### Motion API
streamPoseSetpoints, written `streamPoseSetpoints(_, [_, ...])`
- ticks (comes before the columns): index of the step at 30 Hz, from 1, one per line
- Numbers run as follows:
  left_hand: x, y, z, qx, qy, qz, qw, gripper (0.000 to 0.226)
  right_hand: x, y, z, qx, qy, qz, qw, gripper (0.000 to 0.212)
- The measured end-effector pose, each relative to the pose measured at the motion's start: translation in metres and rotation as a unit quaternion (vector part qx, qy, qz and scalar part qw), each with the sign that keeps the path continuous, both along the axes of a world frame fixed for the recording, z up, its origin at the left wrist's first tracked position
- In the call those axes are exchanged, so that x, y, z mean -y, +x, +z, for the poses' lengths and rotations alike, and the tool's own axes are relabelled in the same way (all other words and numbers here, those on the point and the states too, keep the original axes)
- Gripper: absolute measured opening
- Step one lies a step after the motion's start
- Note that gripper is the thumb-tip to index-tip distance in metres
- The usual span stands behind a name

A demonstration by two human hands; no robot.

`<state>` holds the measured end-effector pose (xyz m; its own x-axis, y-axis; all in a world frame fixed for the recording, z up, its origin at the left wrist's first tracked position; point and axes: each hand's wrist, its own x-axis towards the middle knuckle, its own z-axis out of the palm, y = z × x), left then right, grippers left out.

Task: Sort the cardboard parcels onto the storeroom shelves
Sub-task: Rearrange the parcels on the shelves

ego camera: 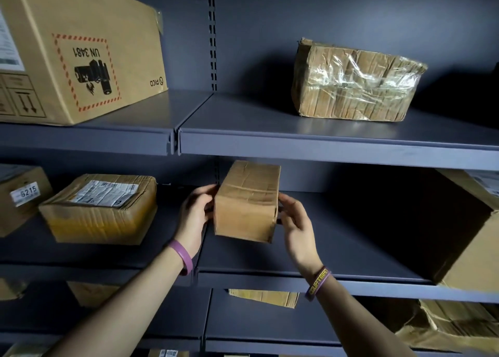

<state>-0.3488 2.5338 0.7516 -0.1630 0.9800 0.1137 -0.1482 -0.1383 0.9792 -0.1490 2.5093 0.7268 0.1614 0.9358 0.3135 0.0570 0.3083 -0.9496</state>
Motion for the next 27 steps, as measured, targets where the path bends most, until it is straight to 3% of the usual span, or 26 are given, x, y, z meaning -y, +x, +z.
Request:
streamPoseSetpoints(5, [-0.002,0.000,0.006,-0.030,0.026,-0.031,0.999,0.052,0.001,-0.001,0.009,0.023,0.012,-0.006,1.000,0.031])
streamPoseSetpoints(11, [-0.004,-0.001,0.002,-0.007,0.038,-0.047,0.998,0.031,0.000,-0.003,0.009,0.019,0.013,-0.020,1.000,0.032])
streamPoseSetpoints(15, [-0.011,-0.005,0.005,0.029,0.019,-0.038,0.999,0.031,-0.005,0.000,0.016,0.018,-0.003,-0.032,0.999,0.031])
streamPoseSetpoints(19, [-0.017,-0.009,0.010,0.018,-0.004,-0.089,0.996,0.031,-0.009,0.002,0.023,0.053,-0.024,-0.038,0.998,0.050])
streamPoseSetpoints(27, [-0.016,0.000,-0.005,-0.014,-0.030,-0.113,0.993,0.034,-0.014,0.002,0.015,0.075,-0.034,-0.025,0.996,0.050])
